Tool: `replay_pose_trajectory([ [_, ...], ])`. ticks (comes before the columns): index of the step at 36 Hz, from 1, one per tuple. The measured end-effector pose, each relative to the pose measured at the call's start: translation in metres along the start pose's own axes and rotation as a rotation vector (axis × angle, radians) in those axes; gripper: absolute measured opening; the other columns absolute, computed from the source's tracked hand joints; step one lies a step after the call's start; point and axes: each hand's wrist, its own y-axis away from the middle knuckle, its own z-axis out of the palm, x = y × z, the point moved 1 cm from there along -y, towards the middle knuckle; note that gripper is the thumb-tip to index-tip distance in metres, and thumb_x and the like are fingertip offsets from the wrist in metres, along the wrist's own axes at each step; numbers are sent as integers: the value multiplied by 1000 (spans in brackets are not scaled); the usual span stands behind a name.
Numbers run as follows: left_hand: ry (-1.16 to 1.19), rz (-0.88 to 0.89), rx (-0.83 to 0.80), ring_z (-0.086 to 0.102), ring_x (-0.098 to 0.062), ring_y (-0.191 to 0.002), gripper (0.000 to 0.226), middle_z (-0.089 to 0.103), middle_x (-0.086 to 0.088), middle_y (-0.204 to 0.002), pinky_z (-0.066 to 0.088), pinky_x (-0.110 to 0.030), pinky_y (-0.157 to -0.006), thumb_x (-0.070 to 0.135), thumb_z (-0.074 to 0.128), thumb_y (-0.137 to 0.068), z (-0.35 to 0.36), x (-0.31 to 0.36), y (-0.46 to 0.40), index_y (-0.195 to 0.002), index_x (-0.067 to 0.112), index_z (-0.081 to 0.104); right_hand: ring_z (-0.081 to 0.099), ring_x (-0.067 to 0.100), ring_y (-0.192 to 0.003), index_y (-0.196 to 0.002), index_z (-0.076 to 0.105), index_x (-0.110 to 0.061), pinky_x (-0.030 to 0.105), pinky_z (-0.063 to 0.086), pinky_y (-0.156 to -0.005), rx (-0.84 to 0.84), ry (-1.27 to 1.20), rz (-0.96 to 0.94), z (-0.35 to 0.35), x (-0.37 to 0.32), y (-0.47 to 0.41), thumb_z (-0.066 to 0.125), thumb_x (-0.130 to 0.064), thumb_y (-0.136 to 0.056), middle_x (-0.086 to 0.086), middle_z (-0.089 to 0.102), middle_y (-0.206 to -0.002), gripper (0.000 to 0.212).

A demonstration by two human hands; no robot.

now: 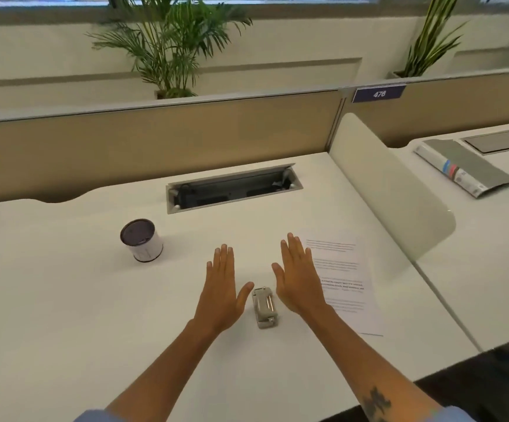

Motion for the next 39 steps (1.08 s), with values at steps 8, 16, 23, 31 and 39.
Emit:
replay_pose_trajectory([
  [8,145,-47,-84,41,-29,-154,95,31,-6,-173,35,-45,-127,41,59,-105,27,54,-43,-169,25,-11,0,25,-164,-166,19,-7,47,2,-133,-16,-25,183,3,80,14,38,-37,-109,10,2,-177,67],
  [16,-44,-79,-172,39,-32,-147,81,44,-10,-160,38,-48,-118,46,58,-102,65,68,-95,-166,15,21,4,25,-164,-166,19,-7,51,5,-132,-40,-4,263,30,129,31,35,-41,-107,10,7,-176,70],
  [23,-218,-86,-212,24,-37,-155,97,17,-16,-174,29,-53,-122,72,46,-96,84,74,-129,-167,15,15,2,20,-164,-166,17,-8,52,6,-132,-11,37,242,44,136,38,30,-43,-108,8,10,-176,69],
  [31,-257,-123,-230,16,-42,-157,92,0,-13,-177,22,-60,-123,81,28,-94,99,80,-138,-168,29,12,7,23,-164,-165,22,-7,55,9,-131,17,76,246,44,132,38,35,-39,-108,10,15,-175,67],
  [39,311,-222,-110,56,-23,-124,54,61,-3,-134,47,-43,-104,59,69,-93,99,110,-127,-132,21,60,5,24,-164,-166,19,-8,63,5,-129,25,97,250,45,134,40,34,-40,-109,9,13,-176,67],
])
